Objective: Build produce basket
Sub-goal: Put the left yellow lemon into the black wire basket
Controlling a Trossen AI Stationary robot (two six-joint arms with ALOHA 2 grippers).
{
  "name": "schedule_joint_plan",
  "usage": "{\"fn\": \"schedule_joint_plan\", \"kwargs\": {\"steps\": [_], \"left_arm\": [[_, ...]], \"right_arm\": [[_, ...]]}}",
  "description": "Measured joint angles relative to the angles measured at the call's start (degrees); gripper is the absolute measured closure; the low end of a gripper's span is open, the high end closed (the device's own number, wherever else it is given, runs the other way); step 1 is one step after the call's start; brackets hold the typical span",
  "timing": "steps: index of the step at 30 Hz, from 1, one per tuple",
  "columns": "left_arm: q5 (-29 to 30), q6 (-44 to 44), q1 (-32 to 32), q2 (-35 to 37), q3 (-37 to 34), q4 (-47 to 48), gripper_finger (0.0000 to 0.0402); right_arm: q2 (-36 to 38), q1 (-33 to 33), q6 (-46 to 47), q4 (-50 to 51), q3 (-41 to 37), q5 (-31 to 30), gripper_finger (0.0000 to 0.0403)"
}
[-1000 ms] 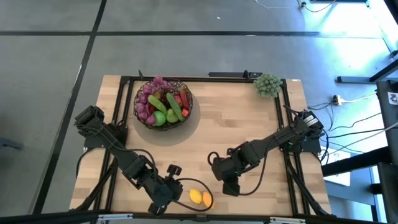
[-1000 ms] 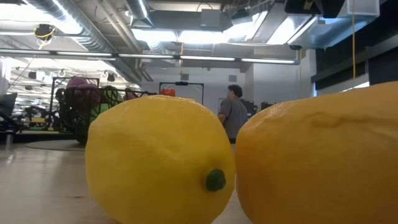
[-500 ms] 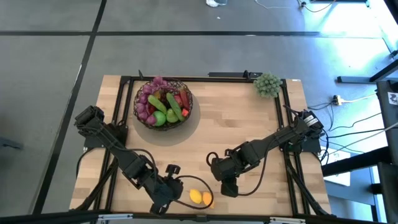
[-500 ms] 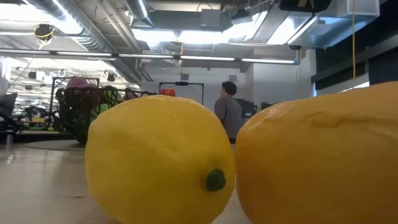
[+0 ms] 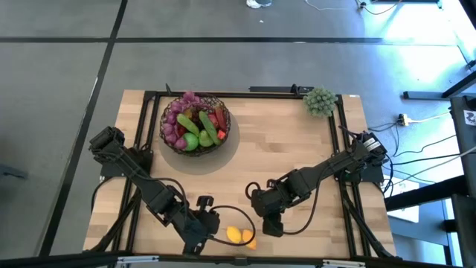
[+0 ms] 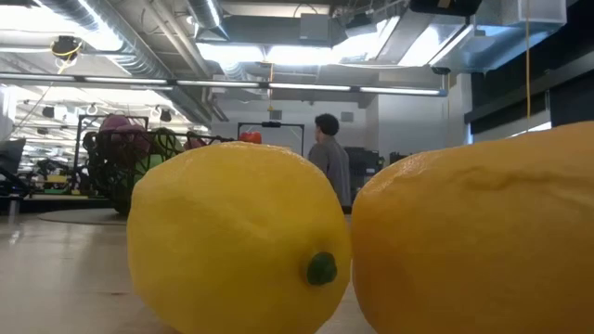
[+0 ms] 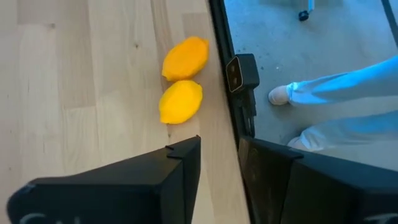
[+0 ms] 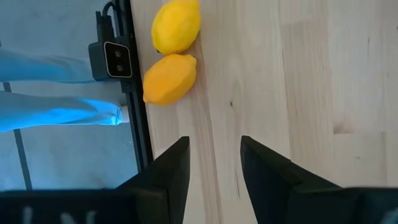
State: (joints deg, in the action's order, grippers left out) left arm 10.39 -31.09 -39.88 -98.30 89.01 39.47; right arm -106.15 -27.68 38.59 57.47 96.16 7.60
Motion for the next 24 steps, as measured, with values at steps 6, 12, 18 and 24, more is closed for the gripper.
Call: {"fn": "schedule_joint_plan", "kwargs": {"steps": [6,12,18,24], "left_arm": [[2.5,-0.3,0.5,0.0,0.0,1.4,0.0255],[2.5,-2.3,1.7,0.0,0.0,2.2,0.0185],[0.5,2.9,1.6,0.0,0.0,4.1,0.0135],[1.3,7.5,-1.3,0.0,0.0,7.5,0.0136]], "right_arm": [[0.0,0.0,0.0,-1.1,0.0,0.0,0.0267],[0.0,0.0,0.0,-1.2,0.0,0.0,0.0267],[0.0,0.0,0.0,-1.2,0.0,0.0,0.0267],[0.0,0.0,0.0,-1.2,0.0,0.0,0.0267]]}}
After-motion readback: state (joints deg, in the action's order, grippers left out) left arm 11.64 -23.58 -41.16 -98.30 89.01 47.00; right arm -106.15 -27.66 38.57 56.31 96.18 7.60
